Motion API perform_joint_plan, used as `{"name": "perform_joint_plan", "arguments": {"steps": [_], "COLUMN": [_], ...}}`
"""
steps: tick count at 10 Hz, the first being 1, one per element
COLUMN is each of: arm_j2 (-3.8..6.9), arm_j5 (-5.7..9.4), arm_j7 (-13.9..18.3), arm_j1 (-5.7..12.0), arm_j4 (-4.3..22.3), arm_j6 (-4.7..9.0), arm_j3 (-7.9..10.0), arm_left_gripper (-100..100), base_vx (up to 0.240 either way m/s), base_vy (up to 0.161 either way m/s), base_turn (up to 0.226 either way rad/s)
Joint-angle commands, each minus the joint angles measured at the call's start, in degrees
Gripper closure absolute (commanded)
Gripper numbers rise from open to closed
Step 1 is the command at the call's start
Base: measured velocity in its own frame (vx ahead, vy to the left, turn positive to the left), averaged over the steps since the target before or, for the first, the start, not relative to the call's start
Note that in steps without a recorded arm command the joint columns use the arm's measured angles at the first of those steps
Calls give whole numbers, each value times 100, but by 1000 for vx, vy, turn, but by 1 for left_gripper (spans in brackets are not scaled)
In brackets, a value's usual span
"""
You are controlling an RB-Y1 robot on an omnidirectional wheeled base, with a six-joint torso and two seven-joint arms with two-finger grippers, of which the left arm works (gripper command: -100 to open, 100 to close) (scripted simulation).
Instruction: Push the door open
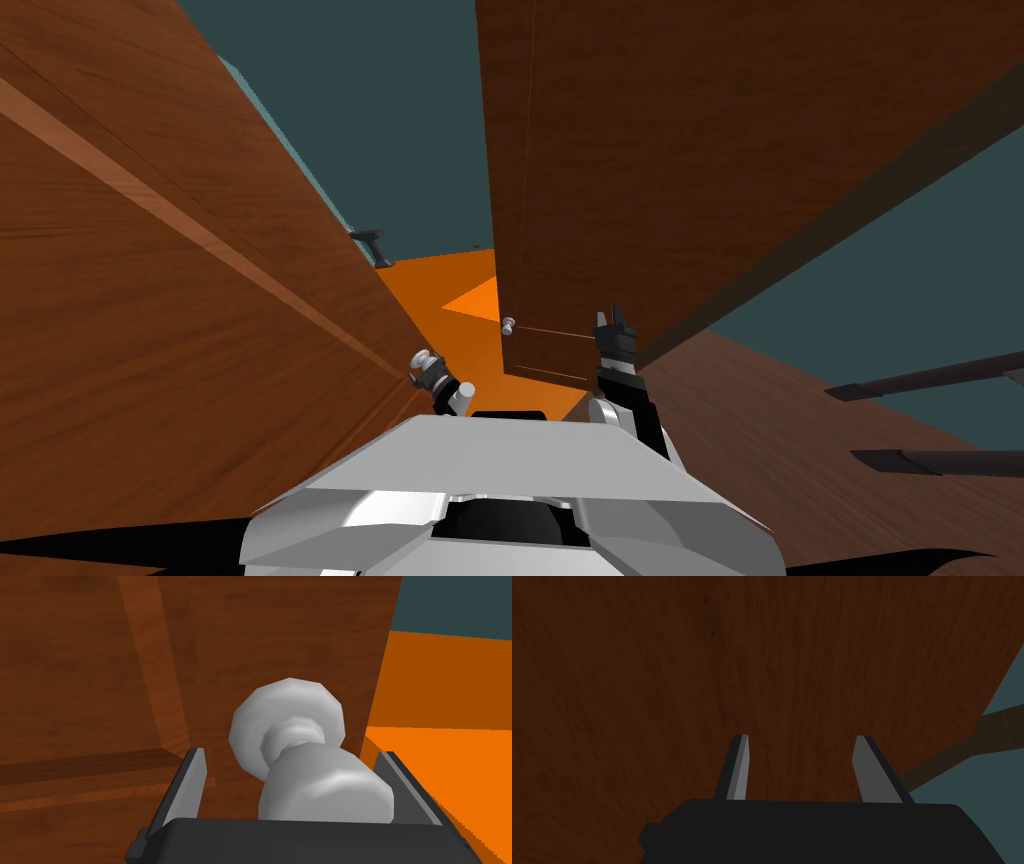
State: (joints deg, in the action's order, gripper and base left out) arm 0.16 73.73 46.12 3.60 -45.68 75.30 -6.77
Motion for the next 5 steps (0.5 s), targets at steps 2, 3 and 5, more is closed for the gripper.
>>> {"name": "perform_joint_plan", "arguments": {"steps": [2, 3, 5], "arm_j2": [94, 94, 94], "arm_j5": [71, 71, 71], "arm_j7": [-61, -61, -61], "arm_j1": [-177, 10, -214], "arm_j4": [-15, 161, -15], "arm_j6": [130, 130, 130], "arm_j3": [136, 136, 136], "arm_left_gripper": [100, 100, 100], "base_vx": [-2, -8, -8], "base_vy": [-12, 1, 6], "base_turn": [22, -6, -20]}}
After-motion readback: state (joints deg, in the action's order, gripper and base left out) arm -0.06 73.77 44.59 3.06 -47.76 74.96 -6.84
